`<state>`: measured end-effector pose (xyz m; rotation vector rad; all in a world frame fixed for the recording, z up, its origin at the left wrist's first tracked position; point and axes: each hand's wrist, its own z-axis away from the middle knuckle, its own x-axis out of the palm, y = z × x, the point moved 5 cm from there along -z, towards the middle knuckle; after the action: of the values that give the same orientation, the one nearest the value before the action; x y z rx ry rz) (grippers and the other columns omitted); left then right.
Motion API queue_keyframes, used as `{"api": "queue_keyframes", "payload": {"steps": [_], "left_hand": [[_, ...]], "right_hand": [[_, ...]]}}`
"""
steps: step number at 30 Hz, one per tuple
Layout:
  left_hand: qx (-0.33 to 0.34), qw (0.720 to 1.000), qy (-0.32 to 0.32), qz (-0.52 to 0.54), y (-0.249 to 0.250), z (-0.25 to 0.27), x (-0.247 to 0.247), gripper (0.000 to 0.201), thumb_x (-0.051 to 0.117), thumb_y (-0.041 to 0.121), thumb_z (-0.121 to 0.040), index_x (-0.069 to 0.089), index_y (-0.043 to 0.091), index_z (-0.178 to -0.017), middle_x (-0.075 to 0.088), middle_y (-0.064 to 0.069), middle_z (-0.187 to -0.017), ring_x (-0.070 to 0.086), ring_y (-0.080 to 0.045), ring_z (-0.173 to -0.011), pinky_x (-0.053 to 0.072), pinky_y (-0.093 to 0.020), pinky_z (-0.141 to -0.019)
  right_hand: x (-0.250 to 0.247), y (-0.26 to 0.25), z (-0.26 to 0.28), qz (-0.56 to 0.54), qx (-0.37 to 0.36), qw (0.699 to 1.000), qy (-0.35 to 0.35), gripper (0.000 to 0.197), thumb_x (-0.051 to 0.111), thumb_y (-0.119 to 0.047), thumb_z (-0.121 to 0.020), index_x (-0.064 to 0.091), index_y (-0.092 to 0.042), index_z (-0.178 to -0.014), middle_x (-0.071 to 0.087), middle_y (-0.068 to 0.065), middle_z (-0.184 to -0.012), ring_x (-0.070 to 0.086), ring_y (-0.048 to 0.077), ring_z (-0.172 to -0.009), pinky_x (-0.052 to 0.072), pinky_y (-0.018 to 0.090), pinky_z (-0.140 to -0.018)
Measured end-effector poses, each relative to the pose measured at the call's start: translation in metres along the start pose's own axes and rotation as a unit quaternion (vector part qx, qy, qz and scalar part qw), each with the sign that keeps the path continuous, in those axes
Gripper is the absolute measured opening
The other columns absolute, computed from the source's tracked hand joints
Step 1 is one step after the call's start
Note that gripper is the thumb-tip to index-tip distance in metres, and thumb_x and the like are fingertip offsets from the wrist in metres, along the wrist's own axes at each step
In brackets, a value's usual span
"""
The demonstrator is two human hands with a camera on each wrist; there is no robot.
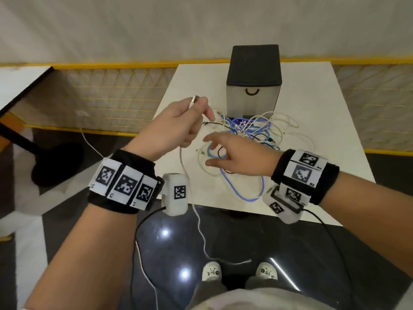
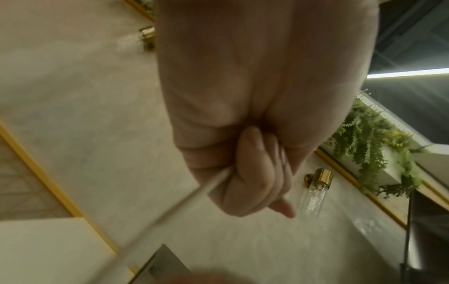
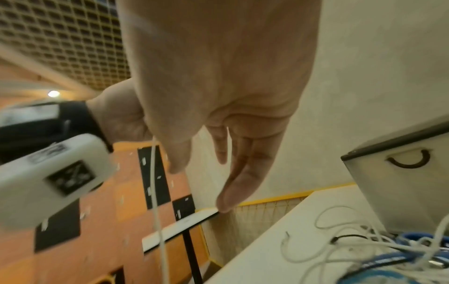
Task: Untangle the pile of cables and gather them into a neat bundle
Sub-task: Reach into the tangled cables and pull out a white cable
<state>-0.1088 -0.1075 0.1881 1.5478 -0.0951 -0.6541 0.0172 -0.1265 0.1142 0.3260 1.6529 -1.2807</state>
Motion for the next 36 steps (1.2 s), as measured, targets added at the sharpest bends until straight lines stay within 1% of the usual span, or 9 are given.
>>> {"api": "queue_keyframes", "payload": {"steps": [2, 5, 7, 11, 13, 18, 24, 31, 36], "left_hand": [[0.019, 0.999, -0.015, 0.023, 0.005, 0.003, 0.003, 0.035, 0.033, 0.033, -0.107, 0.053, 0.014, -0.085, 0.026, 0.007, -0.055, 0.019, -0.012, -0.049, 0.016, -0.025, -0.046], [0.045, 0.998, -0.002, 0.046, 0.003, 0.005, 0.000, 0.034, 0.031, 0.031, -0.107, 0.046, 0.016, -0.081, 0.027, 0.011, -0.053, 0.019, -0.010, -0.047, 0.017, -0.023, -0.045], [0.060, 0.995, 0.038, 0.065, -0.002, 0.005, -0.011, 0.034, 0.031, 0.030, -0.108, 0.043, 0.017, -0.079, 0.027, 0.014, -0.051, 0.020, -0.007, -0.045, 0.019, -0.020, -0.042], [0.058, 0.986, 0.120, 0.096, -0.012, 0.006, -0.038, 0.033, 0.032, 0.028, -0.108, 0.043, 0.017, -0.079, 0.026, 0.014, -0.050, 0.020, -0.005, -0.043, 0.018, -0.019, -0.041], [0.045, 0.985, 0.145, 0.084, -0.021, 0.006, -0.047, 0.031, 0.036, 0.026, -0.107, 0.047, 0.016, -0.079, 0.027, 0.012, -0.051, 0.022, -0.006, -0.043, 0.018, -0.019, -0.042], [-0.013, 0.985, 0.167, 0.035, -0.064, -0.005, -0.045, 0.026, 0.047, 0.023, -0.101, 0.064, 0.022, -0.081, 0.028, 0.007, -0.054, 0.025, -0.008, -0.044, 0.024, -0.021, -0.042], [-0.061, 0.979, 0.187, 0.044, -0.101, -0.020, -0.027, 0.028, 0.043, 0.021, -0.103, 0.066, 0.019, -0.086, 0.031, 0.005, -0.051, 0.028, -0.009, -0.041, 0.025, -0.023, -0.044], [-0.077, 0.973, 0.217, 0.032, -0.117, -0.038, -0.023, 0.027, 0.044, 0.024, -0.103, 0.069, 0.018, -0.094, 0.039, 0.000, -0.062, 0.033, -0.009, -0.050, 0.030, -0.025, -0.050], [-0.037, 0.982, 0.181, -0.035, -0.110, -0.057, -0.016, 0.025, 0.045, 0.024, -0.104, 0.066, 0.022, -0.117, 0.061, 0.009, -0.104, 0.049, 0.002, -0.074, 0.043, -0.020, -0.078]], "right_hand": [[0.003, -0.019, -0.011, -0.128, -0.008, 0.992, -0.012, 0.054, 0.061, -0.041, -0.089, 0.041, -0.017, -0.134, 0.052, -0.005, -0.120, 0.059, -0.003, -0.067, 0.045, 0.008, -0.062], [0.034, -0.046, -0.019, -0.239, -0.017, 0.970, -0.040, 0.017, 0.045, -0.018, -0.100, 0.055, -0.006, -0.103, 0.058, -0.011, -0.084, 0.061, 0.010, -0.063, 0.053, 0.026, -0.061], [0.065, -0.043, -0.020, -0.231, 0.002, 0.972, -0.051, 0.023, 0.035, -0.015, -0.103, 0.054, -0.007, -0.093, 0.058, -0.010, -0.076, 0.060, 0.009, -0.063, 0.049, 0.026, -0.065], [0.114, 0.003, -0.011, 0.011, 0.054, 0.982, -0.179, 0.039, 0.038, 0.002, -0.094, 0.050, -0.009, -0.130, 0.051, 0.009, -0.128, 0.058, 0.027, -0.108, 0.041, 0.025, -0.084], [0.111, 0.030, -0.008, 0.059, 0.110, 0.983, -0.134, 0.041, 0.041, -0.001, -0.093, 0.048, -0.015, -0.131, 0.043, 0.008, -0.132, 0.057, 0.030, -0.110, 0.045, 0.035, -0.093], [0.076, 0.078, -0.015, 0.028, 0.221, 0.974, 0.049, 0.017, 0.045, -0.011, -0.092, 0.057, -0.011, -0.104, 0.051, 0.011, -0.114, 0.059, 0.029, -0.088, 0.046, 0.033, -0.078], [0.050, 0.099, -0.060, 0.044, 0.166, 0.971, 0.164, 0.027, 0.049, -0.002, -0.088, 0.057, -0.009, -0.112, 0.051, 0.009, -0.123, 0.054, 0.028, -0.108, 0.043, 0.033, -0.087], [0.058, 0.127, -0.112, 0.248, 0.236, 0.930, -0.131, 0.033, 0.046, -0.011, -0.092, 0.055, -0.014, -0.124, 0.051, 0.007, -0.135, 0.043, 0.029, -0.129, 0.026, 0.051, -0.112], [0.012, 0.092, -0.099, 0.038, 0.063, 0.990, 0.116, 0.027, 0.047, 0.004, -0.085, 0.055, -0.022, -0.091, 0.067, -0.001, -0.092, 0.065, 0.021, -0.089, 0.051, 0.033, -0.075]]}}
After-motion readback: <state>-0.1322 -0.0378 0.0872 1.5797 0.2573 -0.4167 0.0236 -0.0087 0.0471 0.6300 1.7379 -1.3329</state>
